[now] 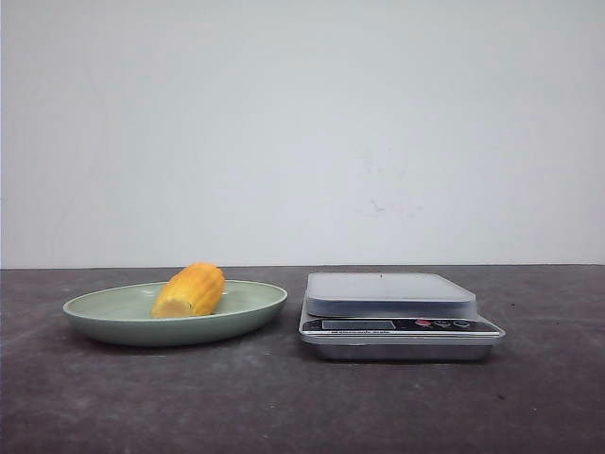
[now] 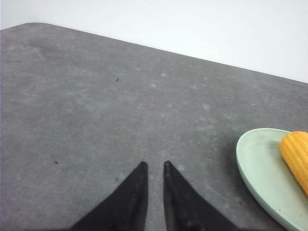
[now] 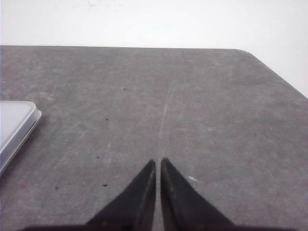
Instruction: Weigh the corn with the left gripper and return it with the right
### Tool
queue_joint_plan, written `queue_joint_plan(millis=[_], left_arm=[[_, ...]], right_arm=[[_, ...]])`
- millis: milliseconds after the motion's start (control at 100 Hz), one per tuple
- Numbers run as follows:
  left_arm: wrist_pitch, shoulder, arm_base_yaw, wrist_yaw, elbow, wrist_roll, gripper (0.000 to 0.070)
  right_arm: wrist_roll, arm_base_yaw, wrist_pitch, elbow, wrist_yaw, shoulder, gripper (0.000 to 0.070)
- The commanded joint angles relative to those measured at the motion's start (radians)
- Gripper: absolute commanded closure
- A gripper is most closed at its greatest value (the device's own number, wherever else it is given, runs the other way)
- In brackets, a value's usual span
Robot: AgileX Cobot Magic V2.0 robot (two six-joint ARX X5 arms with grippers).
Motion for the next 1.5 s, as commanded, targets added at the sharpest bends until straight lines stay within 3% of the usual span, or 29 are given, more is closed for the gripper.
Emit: queue_joint_plan(millis=[0, 1490], left_arm=[[-0.004, 0.0, 0.001, 0.001, -0.018, 0.01, 0.0679], [-0.004, 0.0, 0.001, 0.001, -0.018, 0.01, 0.0679]], right_arm=[[0.007, -0.002, 0.012, -0.005, 0.003, -0.001, 0.0688], [0.024, 0.014, 0.002, -0.005, -0.006, -0.001, 0.0688]])
